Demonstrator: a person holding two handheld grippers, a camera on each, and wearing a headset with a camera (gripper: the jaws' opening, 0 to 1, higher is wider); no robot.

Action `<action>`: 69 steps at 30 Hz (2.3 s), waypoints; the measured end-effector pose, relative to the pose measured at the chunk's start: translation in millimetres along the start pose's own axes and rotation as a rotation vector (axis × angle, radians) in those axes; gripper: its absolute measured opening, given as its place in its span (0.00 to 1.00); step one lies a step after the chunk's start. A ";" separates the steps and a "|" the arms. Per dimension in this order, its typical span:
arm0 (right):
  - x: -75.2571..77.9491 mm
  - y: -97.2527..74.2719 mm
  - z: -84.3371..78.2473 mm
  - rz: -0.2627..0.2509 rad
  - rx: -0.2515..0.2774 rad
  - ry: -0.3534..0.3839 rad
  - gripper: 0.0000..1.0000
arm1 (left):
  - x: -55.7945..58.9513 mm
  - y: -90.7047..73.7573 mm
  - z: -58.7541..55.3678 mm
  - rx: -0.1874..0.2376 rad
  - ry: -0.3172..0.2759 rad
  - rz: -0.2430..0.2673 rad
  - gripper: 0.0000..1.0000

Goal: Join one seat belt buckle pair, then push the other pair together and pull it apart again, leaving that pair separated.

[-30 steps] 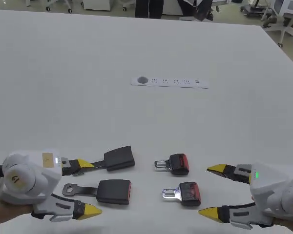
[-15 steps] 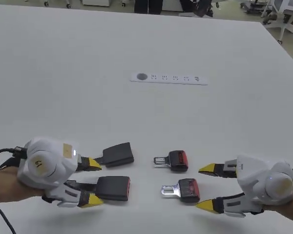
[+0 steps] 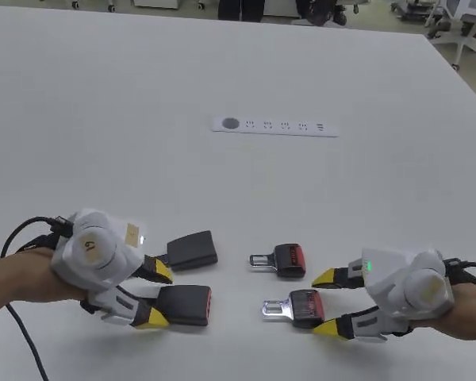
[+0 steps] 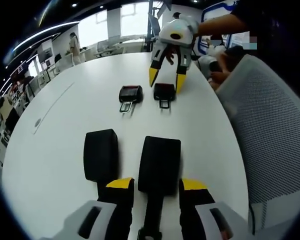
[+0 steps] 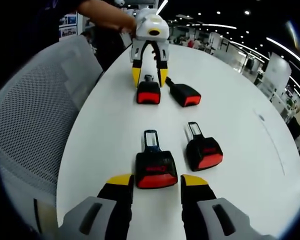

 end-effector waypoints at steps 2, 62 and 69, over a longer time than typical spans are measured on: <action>0.6 1.4 -1.6 0.007 -0.001 0.000 0.34 | -0.9 2.1 0.4 -0.009 0.001 -0.005 0.35; -0.3 30.5 29.9 0.020 0.016 0.019 0.31 | 1.4 8.8 -0.8 -0.077 -0.025 -0.010 0.32; 0.2 36.7 37.9 0.024 0.028 0.018 0.31 | -1.0 9.9 -3.7 -0.080 -0.026 -0.010 0.32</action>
Point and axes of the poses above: the centre of the closed fingertips' face, and the gripper's own axes: y roughly forward along the fingers, x roughly to its right, z roughly out of its top, the point moved 8 cm from there along -y, roughly backward along the fingers, and after that the axes turned 5 degrees about -y, right-handed, at the moved point
